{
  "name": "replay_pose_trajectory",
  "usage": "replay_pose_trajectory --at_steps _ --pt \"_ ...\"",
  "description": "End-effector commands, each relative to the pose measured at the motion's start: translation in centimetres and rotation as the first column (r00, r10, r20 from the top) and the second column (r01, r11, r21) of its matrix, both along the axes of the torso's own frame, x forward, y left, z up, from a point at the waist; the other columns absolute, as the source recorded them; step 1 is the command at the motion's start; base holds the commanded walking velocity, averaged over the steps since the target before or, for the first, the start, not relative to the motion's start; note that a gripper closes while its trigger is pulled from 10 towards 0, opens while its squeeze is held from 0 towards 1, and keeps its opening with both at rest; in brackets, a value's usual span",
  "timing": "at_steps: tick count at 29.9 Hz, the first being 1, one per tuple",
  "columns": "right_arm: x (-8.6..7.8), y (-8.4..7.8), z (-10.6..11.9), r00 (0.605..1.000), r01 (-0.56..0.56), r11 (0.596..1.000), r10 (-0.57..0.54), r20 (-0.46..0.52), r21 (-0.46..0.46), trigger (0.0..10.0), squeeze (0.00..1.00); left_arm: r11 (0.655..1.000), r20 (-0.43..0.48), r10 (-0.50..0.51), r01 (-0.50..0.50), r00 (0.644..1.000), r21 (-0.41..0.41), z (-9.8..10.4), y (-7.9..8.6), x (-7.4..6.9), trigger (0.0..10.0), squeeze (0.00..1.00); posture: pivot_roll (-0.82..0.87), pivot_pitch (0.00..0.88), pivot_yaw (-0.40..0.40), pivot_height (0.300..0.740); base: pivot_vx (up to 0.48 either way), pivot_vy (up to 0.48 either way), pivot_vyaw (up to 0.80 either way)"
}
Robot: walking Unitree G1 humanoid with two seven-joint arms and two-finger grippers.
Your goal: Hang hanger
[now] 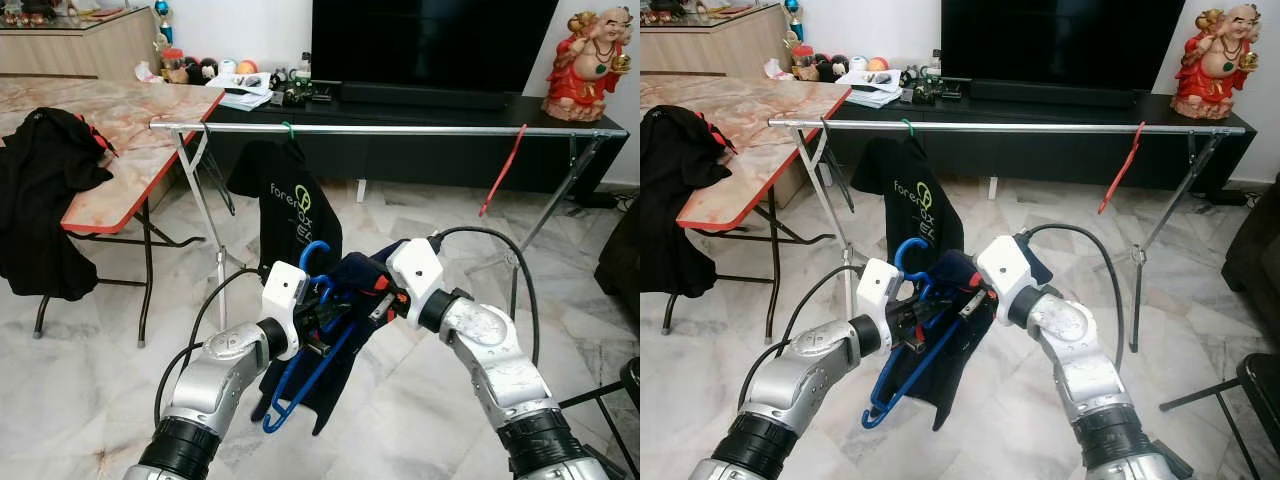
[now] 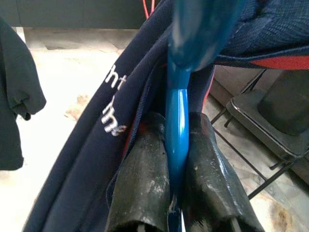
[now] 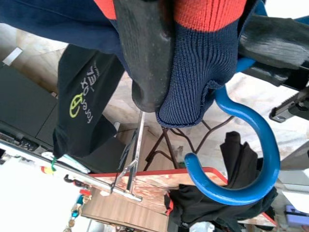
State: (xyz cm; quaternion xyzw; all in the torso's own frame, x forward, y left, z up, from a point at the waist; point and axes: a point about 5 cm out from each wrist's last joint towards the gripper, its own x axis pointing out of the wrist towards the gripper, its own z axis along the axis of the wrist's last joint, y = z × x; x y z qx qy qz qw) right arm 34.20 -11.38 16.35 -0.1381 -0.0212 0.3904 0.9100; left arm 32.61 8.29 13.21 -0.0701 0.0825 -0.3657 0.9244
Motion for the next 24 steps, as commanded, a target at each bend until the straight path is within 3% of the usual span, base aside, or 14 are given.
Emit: replay_pose_trajectory --at_steps 1,9,11,12,13,14,24 --pt "0.0 0.5 1.0 1.0 -0.008 1.0 0.007 0.027 0.025 10.0 0.0 1.0 0.037 0.003 -0.003 0.999 -0.006 0.8 -0.1 0.4 10.0 0.0 0.05 0.005 -0.02 0.74 0.0 0.0 0.0" --pt "-0.1 1.6 1.2 0.999 -0.007 0.999 0.01 -0.049 0.05 10.0 0.0 1.0 0.038 -0.008 0.009 0.999 -0.02 0.8 -0.6 0.3 10.0 0.0 0.05 0.002 -0.023 0.74 0.0 0.0 0.0" --pt "-0.1 1.7 1.1 0.998 -0.006 0.999 0.009 -0.064 0.046 10.0 0.57 1.0 0.039 -0.009 0.01 0.999 -0.023 0.8 -0.7 0.3 10.0 0.0 0.05 0.002 -0.024 0.74 0.0 0.0 0.0" --pt "-0.1 1.6 1.1 0.998 -0.004 0.999 0.007 -0.066 0.044 10.0 0.79 1.0 0.04 -0.008 0.009 0.999 -0.025 0.8 -0.7 0.3 10.0 0.0 0.04 0.001 -0.025 0.74 0.0 0.0 0.0" --pt "-0.1 1.6 1.1 0.997 -0.001 0.999 0.004 -0.072 0.044 10.0 0.93 1.0 0.04 -0.008 0.009 0.999 -0.026 0.9 -0.7 0.3 10.0 0.0 0.04 0.001 -0.025 0.74 0.0 0.0 0.0" --pt "-0.1 1.6 1.0 0.996 0.005 0.999 -0.002 -0.084 0.041 10.0 1.0 1.0 0.043 -0.006 0.007 0.999 -0.029 0.9 -0.7 0.3 10.0 0.0 0.04 0.001 -0.025 0.74 0.0 0.0 0.0" --pt "-0.8 1.5 1.1 0.994 0.002 1.0 0.0 -0.105 0.016 10.0 1.0 0.998 0.054 0.031 -0.027 0.998 -0.06 1.3 -0.6 0.6 10.0 0.0 0.04 0.007 -0.024 0.74 0.0 0.0 0.0"
